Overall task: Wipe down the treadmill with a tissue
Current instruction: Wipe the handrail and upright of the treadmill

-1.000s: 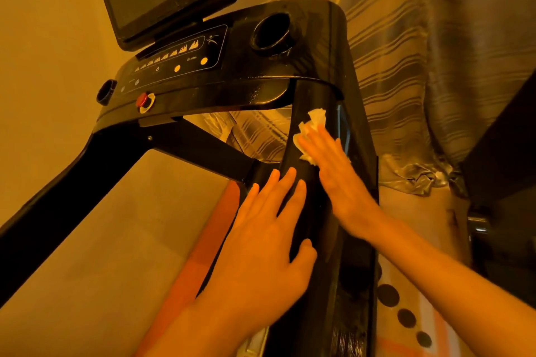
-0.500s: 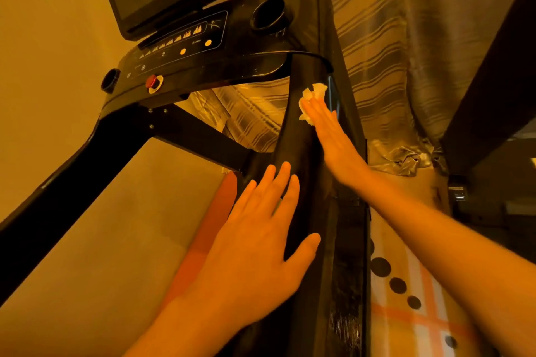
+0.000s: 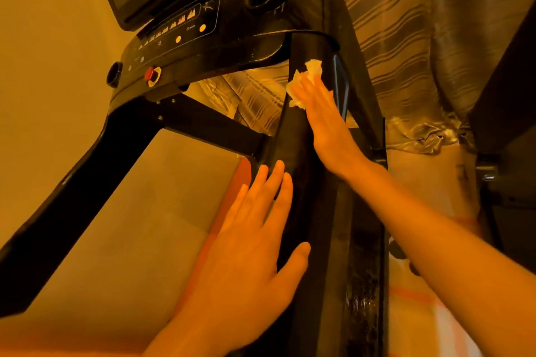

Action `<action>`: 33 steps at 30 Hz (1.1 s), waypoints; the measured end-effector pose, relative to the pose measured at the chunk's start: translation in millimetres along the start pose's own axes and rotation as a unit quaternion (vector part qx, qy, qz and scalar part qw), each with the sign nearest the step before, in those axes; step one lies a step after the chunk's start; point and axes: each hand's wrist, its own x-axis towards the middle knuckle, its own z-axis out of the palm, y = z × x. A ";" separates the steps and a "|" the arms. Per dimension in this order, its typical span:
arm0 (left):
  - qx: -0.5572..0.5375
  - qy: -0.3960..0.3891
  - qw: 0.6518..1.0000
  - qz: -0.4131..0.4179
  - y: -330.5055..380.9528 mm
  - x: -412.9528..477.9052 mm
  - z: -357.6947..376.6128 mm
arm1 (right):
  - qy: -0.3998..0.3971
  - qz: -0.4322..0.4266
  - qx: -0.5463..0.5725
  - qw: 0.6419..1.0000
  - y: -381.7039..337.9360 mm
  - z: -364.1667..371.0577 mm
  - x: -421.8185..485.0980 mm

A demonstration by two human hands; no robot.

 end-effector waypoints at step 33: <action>-0.004 0.005 1.000 0.003 4.5 -2.1 0.7 | 0.044 0.069 0.171 0.982 -59.3 28.0 -113.9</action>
